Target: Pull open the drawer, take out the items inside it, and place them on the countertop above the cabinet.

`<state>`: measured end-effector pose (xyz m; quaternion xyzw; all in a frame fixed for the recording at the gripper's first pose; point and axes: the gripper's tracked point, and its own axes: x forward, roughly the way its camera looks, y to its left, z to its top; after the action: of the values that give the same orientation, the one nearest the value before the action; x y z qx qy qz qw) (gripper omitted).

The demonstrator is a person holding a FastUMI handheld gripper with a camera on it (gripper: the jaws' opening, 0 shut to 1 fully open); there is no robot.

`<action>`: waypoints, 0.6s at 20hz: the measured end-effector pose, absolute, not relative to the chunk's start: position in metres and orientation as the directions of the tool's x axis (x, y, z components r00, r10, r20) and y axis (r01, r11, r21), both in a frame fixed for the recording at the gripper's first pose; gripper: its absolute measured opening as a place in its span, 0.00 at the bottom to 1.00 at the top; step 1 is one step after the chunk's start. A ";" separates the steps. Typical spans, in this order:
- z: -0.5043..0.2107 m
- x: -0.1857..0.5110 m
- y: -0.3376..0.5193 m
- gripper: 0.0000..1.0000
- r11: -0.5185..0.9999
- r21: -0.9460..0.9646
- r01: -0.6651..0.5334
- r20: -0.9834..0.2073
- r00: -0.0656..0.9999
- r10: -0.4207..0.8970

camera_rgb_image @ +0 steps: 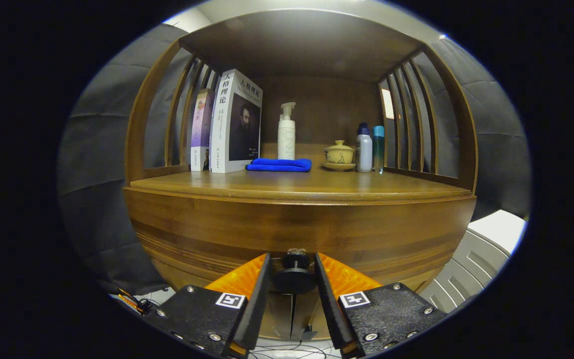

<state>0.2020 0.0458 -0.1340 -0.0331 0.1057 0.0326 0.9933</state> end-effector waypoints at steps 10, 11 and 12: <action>-0.139 0.193 0.044 0.35 0.995 -0.062 -0.077 -0.272 0.961 0.057; -0.138 0.187 0.044 0.35 0.994 -0.071 -0.083 -0.271 0.961 0.061; -0.137 0.181 0.043 0.35 0.994 -0.072 -0.086 -0.269 0.961 0.064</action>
<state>0.1814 0.0435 -0.1375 -0.0413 0.1344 0.0379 0.9893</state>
